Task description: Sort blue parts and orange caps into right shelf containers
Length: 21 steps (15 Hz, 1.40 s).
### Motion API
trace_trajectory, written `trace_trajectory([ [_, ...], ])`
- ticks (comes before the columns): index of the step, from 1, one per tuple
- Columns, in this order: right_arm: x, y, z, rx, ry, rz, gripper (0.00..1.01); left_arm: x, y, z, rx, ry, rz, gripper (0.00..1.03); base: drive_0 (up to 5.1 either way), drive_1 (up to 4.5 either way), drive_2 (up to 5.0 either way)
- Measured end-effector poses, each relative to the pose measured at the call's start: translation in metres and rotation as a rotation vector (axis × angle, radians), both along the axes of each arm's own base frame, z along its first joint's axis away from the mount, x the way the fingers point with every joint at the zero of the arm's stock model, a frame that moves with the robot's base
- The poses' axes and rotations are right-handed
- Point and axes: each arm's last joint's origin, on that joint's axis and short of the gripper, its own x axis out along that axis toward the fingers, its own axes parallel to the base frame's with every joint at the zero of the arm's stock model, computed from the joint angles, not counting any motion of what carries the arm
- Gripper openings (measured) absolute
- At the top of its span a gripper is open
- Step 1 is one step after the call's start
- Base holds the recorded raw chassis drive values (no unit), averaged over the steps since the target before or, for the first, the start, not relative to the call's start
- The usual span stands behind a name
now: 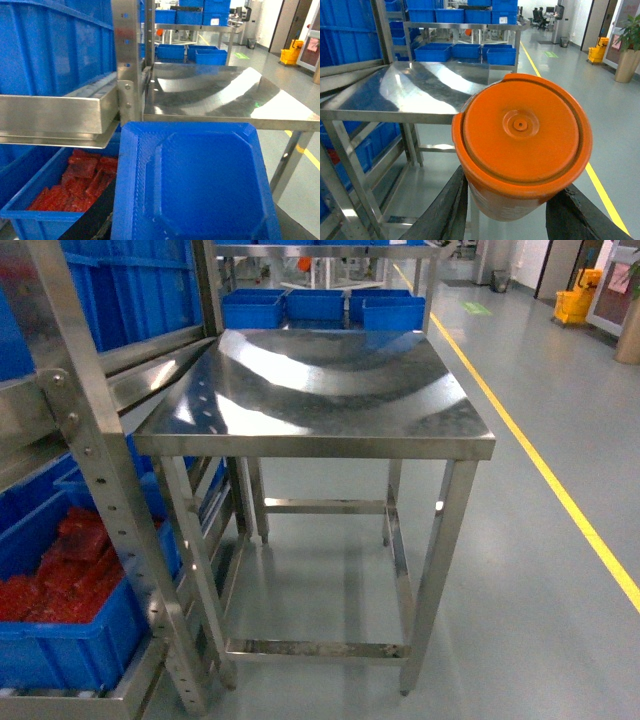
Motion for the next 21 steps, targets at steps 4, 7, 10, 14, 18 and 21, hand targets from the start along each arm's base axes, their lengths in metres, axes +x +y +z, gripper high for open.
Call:
trace_trajectory([
  [4,0.0,0.0,0.0,0.0,0.0,0.0,0.39,0.0,0.0,0.0002,0.0,-0.002,0.001,0.43,-5.0,2.43,2.4],
  [7,0.0,0.0,0.0002,0.0,-0.002,0.0,0.39,0.0,0.0001,0.0002,0.0,-0.002,0.002,0.43,-4.9,2.47,2.5],
  [10,0.0,0.0,0.0004,0.0,-0.004,0.0,0.39,0.0,0.0001,0.0003,0.0,-0.002,0.002,0.43,-5.0,2.42,2.4],
  [14,0.0,0.0,0.0002,0.0,-0.002,0.0,0.39,0.0,0.0001,0.0001,0.0,0.0,0.002,0.43,-5.0,2.48,2.5],
  [18,0.0,0.0,-0.0001,0.0,0.001,0.0,0.39,0.0,0.0001,0.0003,0.0,-0.002,0.002,0.43,-5.0,2.41,2.4],
  [21,0.0,0.0,-0.0001,0.0,0.002,0.0,0.39,0.0,0.0,0.0001,0.0,-0.001,0.001,0.43,-5.1,2.36,2.4],
])
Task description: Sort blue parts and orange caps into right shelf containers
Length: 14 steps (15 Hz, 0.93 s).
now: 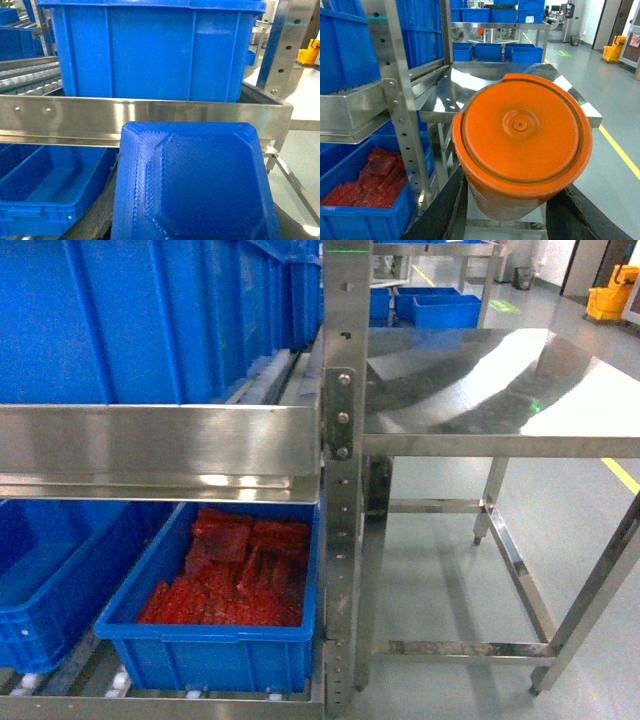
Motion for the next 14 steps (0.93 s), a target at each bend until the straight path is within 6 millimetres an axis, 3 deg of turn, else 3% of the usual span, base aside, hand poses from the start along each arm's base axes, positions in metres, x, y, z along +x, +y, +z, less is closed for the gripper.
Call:
trace_trajectory([
  [14,0.0,0.0,0.0004,0.0,-0.004,0.0,0.39,0.0,0.0,0.0004,0.0,-0.003,0.0,0.43,-5.0,2.42,2.4],
])
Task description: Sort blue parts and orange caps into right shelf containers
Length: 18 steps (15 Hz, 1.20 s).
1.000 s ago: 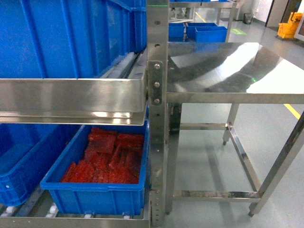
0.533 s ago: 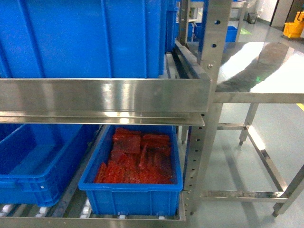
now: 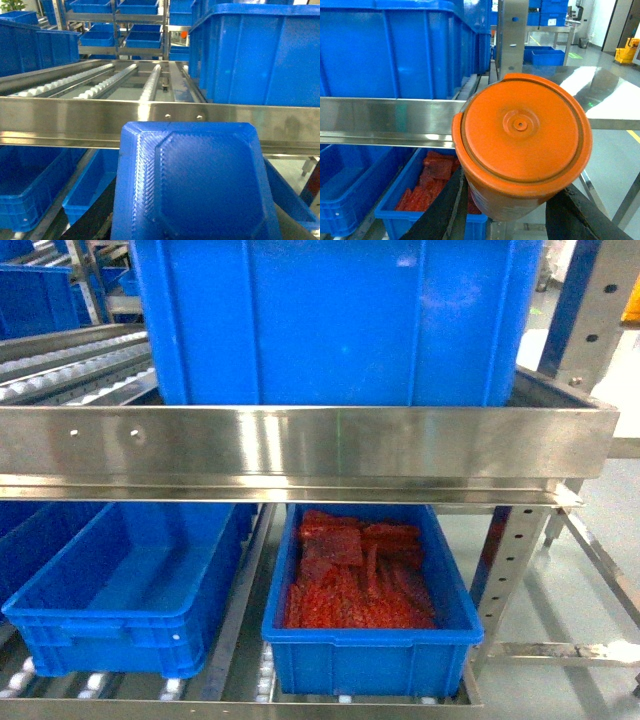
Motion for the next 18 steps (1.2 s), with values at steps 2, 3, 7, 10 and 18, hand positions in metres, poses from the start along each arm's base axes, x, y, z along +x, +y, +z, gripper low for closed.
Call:
trace_trajectory([
  [2,0.0,0.0,-0.0003,0.0,0.003,0.001,0.39,0.0,0.0,-0.0003,0.0,0.003,-0.001,0.43,-5.1,2.35,2.4],
  [3,0.0,0.0,-0.0002,0.0,0.002,0.002,0.39,0.0,0.0,-0.0003,0.0,0.003,0.0,0.43,-5.1,2.39,2.4],
  [7,0.0,0.0,-0.0004,0.0,0.005,0.001,0.39,0.0,0.0,-0.0004,0.0,0.003,-0.002,0.43,-5.1,2.36,2.4],
  [10,0.0,0.0,0.0,0.0,0.0,0.001,0.38,0.0,0.0,-0.0003,0.0,0.003,0.0,0.43,-5.1,2.38,2.4],
  [18,0.0,0.0,-0.0002,0.0,0.002,0.002,0.38,0.0,0.0,-0.0003,0.0,0.003,-0.001,0.43,-5.0,2.46,2.5],
])
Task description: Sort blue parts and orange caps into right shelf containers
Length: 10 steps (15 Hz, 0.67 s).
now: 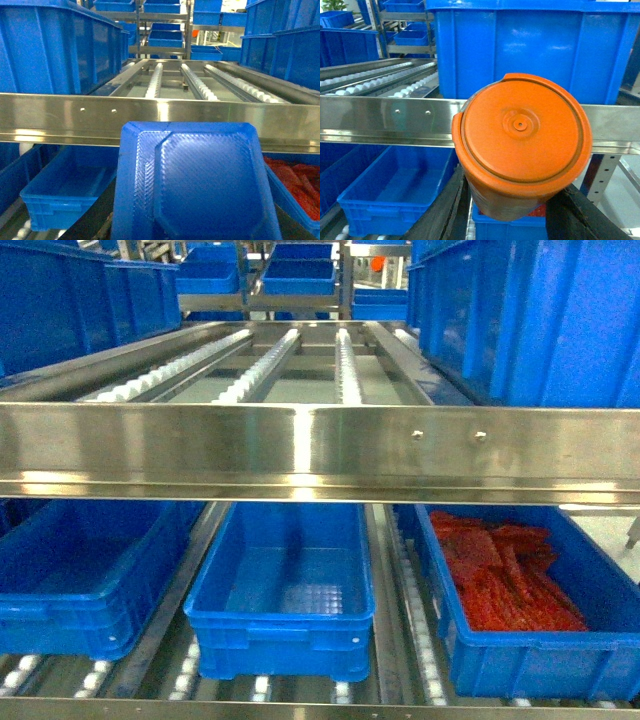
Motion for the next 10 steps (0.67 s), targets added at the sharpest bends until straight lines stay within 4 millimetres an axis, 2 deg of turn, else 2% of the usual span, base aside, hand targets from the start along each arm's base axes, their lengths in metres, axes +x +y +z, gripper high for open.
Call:
trace_trajectory([
  [10,0.0,0.0,0.0,0.0,0.0,0.0,0.38,0.0,0.0,0.0,0.0,0.0,0.0,0.43,-5.0,2.47,2.5],
])
